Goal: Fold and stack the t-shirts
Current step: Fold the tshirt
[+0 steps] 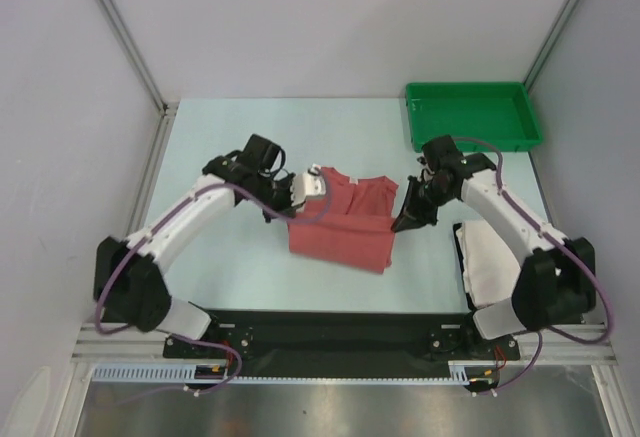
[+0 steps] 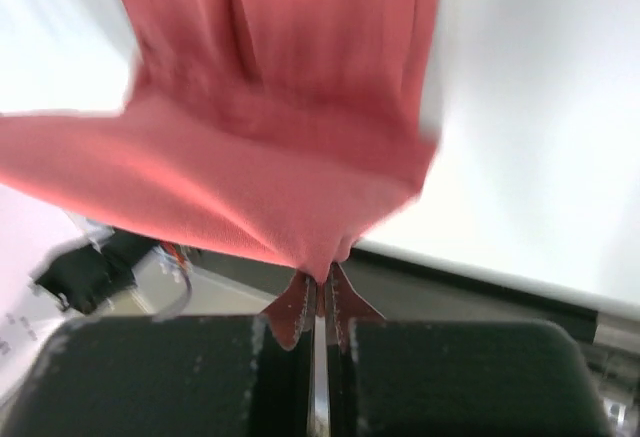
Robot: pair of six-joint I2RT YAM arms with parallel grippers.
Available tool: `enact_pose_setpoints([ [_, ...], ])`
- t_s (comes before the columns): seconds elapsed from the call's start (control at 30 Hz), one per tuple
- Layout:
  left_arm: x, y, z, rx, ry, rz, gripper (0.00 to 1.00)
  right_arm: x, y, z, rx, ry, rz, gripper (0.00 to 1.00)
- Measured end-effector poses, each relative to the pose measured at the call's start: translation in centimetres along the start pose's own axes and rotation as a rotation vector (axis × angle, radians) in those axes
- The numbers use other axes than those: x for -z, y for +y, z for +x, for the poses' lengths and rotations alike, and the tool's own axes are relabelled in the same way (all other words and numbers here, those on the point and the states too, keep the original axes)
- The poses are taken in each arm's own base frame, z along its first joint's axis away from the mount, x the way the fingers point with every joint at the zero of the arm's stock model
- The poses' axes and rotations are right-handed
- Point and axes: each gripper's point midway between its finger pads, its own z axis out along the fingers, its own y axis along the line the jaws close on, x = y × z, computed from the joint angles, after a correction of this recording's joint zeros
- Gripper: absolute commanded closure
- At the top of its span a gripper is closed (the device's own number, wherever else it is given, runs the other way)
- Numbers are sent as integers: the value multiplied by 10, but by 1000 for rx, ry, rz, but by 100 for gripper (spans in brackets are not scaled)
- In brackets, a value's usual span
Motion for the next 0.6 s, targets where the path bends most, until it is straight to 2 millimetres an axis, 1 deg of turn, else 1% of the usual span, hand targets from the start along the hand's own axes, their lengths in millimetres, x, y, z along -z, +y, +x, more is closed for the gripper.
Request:
enact_pose_setpoints([
  [0.03,-7,17,0,28,6,-3,100,-4,-1,-19,-6,-21,-7,100],
  [0.13,-25,68,-6,84,14,-28,100,-17,-5,-68,-29,-62,-29,100],
  [0.2,-36,102,-10,117,13,-61,100,-28,-9,-93,-50,-75,-39,100],
  [0.23,-42,116,-11,132,11,-74,100,-35,-12,-108,-62,-86,-46,100],
  [0.27,-48,128,-11,145,10,-84,100,-40,-15,-116,-71,-89,-47,100],
  [0.37,-63,153,-7,185,18,-104,100,-54,-17,-147,-84,-114,-66,100],
  [0.43,-71,163,-3,207,24,-116,100,-61,-17,-161,-91,-123,-74,100],
  [0.5,-78,170,-1,226,26,-125,100,-66,-18,-171,-95,-133,-78,100],
  [0.6,-88,180,0,250,23,-145,99,-71,-21,-179,-109,-141,-72,99],
])
